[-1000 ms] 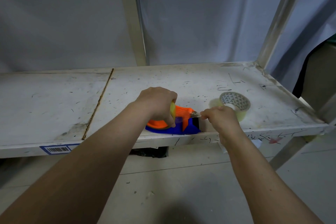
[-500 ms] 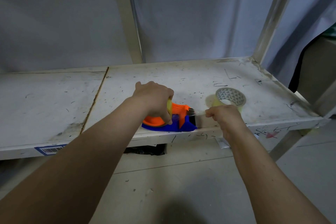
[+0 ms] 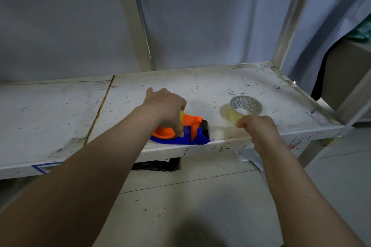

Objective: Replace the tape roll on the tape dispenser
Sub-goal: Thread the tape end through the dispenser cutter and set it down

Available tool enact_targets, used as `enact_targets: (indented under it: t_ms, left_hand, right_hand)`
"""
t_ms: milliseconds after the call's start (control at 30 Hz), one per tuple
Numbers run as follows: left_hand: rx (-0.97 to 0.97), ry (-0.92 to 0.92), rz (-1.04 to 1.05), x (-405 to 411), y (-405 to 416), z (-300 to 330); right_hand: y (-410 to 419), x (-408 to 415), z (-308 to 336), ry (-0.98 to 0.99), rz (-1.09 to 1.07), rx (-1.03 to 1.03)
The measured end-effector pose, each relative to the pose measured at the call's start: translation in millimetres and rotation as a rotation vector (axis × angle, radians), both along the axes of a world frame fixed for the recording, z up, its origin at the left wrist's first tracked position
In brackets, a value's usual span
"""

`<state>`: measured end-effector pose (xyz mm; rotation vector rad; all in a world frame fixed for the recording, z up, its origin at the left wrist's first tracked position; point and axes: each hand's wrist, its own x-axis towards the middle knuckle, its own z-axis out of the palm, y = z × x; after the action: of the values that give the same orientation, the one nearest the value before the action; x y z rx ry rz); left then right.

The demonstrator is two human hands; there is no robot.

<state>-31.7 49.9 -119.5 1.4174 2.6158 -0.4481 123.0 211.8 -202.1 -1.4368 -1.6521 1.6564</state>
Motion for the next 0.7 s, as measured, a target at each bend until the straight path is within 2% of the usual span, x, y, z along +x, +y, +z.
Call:
enact_targets:
  t_ms: [167, 400, 700]
  left_hand:
    - [-0.05, 0.01, 0.01, 0.7, 0.6, 2.7]
    - [-0.251, 0.143, -0.055, 22.7, 23.1, 0.7]
    - [-0.201, 0.059, -0.085, 33.9, 46.2, -22.4]
  right_hand:
    - [3.8, -0.2, -5.6, -0.042, 0.001, 0.014]
    - [6.1, 1.8, -8.8, -0.064, 0.081, 0.041]
    - [7.1, 3.5, -8.5, -0.044, 0.112, 0.037]
